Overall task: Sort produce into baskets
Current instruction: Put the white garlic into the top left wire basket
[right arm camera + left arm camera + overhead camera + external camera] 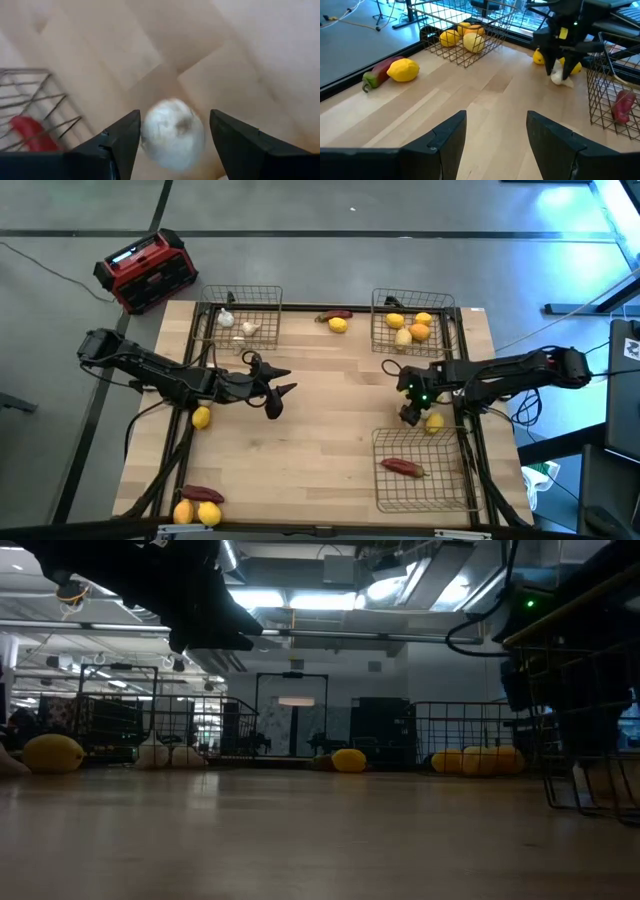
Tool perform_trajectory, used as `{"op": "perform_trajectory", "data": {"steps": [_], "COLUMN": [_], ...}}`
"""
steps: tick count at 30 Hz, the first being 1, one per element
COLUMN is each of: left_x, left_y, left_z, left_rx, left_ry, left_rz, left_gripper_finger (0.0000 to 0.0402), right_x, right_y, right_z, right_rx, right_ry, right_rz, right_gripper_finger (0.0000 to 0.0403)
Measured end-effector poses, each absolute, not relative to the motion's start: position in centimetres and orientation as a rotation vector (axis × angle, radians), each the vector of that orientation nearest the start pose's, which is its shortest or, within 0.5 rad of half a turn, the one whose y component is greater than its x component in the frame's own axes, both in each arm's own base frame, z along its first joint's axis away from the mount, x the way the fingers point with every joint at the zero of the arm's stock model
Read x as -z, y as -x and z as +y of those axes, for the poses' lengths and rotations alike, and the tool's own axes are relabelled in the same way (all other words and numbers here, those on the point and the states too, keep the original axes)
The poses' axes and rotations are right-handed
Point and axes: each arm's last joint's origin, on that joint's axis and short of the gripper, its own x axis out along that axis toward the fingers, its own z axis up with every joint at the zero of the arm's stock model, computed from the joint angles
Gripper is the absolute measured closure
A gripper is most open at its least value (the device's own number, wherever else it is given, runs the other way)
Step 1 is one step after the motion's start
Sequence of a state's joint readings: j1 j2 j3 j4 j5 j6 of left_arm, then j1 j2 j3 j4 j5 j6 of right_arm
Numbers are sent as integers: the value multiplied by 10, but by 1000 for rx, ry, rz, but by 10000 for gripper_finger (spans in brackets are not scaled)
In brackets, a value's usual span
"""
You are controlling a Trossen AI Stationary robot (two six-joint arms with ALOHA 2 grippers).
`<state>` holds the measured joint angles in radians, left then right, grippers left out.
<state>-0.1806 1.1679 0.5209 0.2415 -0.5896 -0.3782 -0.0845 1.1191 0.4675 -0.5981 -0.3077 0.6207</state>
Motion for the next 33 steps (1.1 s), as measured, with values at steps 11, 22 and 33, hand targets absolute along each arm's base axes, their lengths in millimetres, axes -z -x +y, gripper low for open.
{"op": "perform_trajectory", "data": {"steps": [11, 22, 33], "left_x": [-210, -210, -210], "left_y": [-232, -232, -232], "left_z": [-26, -26, -26], "left_rx": [-467, -476, -477], "left_ry": [205, 203, 209], "left_rz": [298, 296, 295], "left_gripper_finger": [198, 198, 198], "right_x": [-140, -173, -182], "right_y": [-173, -186, -175], "right_z": [-7, -9, 2], "right_rx": [256, 262, 401], "right_ry": [-751, -726, -842], "right_rz": [1293, 1308, 1467], "right_gripper_finger": [166, 166, 166]}}
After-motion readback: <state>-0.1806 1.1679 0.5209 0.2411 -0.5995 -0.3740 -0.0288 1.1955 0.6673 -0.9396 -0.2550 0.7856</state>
